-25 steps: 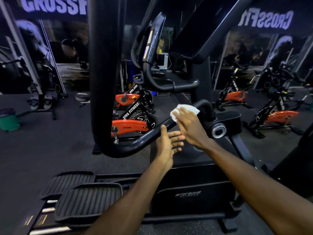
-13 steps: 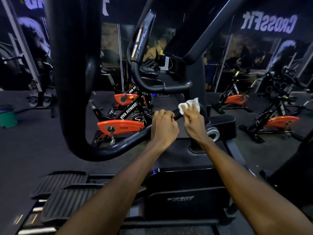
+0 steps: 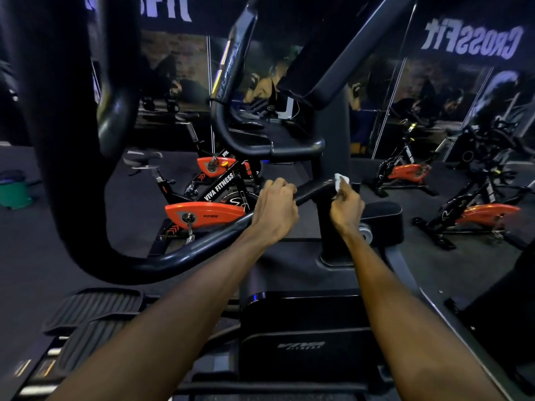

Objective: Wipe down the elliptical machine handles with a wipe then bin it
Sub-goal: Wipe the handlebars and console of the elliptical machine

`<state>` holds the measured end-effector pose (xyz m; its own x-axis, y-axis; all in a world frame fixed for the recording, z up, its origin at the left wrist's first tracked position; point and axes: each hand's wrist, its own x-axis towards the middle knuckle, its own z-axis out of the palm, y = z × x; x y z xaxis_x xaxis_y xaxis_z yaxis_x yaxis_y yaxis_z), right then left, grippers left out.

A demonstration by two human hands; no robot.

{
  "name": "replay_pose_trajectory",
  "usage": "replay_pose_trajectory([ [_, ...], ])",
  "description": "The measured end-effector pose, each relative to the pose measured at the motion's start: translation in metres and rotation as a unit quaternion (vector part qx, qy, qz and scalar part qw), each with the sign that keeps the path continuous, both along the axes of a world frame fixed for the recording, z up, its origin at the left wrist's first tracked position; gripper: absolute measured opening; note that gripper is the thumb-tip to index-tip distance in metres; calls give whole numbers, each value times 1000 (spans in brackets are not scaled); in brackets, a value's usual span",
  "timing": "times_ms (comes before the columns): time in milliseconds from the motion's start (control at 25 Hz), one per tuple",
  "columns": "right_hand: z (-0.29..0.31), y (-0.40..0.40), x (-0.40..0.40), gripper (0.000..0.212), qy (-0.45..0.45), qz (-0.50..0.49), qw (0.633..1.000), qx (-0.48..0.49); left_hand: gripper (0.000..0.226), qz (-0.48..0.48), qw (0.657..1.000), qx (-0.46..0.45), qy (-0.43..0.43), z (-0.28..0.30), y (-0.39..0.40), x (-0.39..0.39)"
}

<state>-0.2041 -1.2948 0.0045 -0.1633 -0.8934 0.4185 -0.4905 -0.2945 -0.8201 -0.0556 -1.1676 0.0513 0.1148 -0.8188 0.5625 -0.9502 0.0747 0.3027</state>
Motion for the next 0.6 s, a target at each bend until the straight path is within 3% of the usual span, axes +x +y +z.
replay_pose_trajectory([
  [160,-3,-6,-4,33,-33,-42,996,66,30,0,1000,12,-9,4,-4,0],
  [280,23,4,10,39,-22,11,999,-20,28,-10,1000,26,-12,9,-4,3],
  [360,44,9,19,43,29,92,993,-75,26,-12,999,32,-10,12,-2,4],
  [520,52,14,21,37,159,157,971,-82,18,-12,999,30,-27,8,7,8],
  [600,47,26,22,34,168,183,963,-103,19,-13,999,29,-30,6,13,16],
])
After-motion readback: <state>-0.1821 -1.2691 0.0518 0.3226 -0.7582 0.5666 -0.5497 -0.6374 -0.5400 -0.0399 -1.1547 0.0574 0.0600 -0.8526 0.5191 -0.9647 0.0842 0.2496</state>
